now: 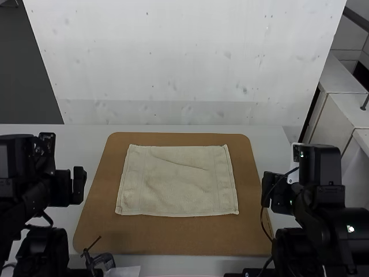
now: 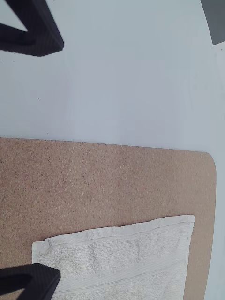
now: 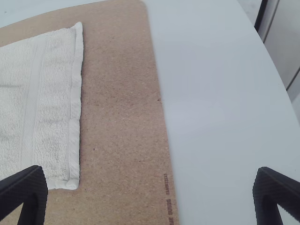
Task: Fold the towel.
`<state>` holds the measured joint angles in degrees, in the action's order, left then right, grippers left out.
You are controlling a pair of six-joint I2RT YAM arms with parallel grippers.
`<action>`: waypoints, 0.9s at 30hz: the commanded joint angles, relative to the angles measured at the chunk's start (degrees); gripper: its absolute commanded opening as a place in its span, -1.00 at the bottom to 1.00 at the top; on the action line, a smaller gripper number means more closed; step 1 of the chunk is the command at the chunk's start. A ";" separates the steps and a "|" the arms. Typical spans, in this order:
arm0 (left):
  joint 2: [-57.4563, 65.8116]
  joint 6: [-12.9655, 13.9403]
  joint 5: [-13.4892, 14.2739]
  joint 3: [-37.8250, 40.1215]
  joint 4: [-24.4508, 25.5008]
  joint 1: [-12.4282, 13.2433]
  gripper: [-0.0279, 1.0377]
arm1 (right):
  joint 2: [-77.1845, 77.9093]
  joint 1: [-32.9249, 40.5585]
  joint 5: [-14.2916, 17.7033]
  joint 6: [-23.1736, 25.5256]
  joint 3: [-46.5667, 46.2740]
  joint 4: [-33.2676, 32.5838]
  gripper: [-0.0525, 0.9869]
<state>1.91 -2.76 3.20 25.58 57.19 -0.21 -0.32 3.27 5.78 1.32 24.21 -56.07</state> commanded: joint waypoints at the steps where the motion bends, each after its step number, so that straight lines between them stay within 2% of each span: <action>1: -2.18 -0.14 -2.32 0.87 1.70 0.91 0.91 | 0.93 -0.54 -4.99 3.16 1.37 0.53 0.94; 11: -2.09 -0.14 -2.24 0.87 1.79 0.91 0.91 | 0.93 -0.63 -4.90 3.16 1.37 0.53 0.94; 16: -2.09 -0.57 0.31 0.87 2.31 0.73 0.90 | 0.93 -1.60 -4.73 3.42 1.37 0.61 0.95; 20: -1.91 -0.05 0.14 0.87 2.84 0.65 0.90 | 0.93 -2.56 -4.73 3.34 1.37 0.70 0.95; 24: -0.86 1.36 -0.30 0.61 0.29 0.38 0.90 | -0.21 -2.04 -4.90 3.34 1.46 1.49 0.94; 27: 5.47 1.80 -0.39 1.05 -2.34 0.38 0.90 | -5.48 -1.95 -4.99 3.34 1.46 3.95 0.93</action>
<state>1.96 -2.15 2.66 25.61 56.75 0.14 -1.45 1.39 1.43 3.90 24.21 -54.00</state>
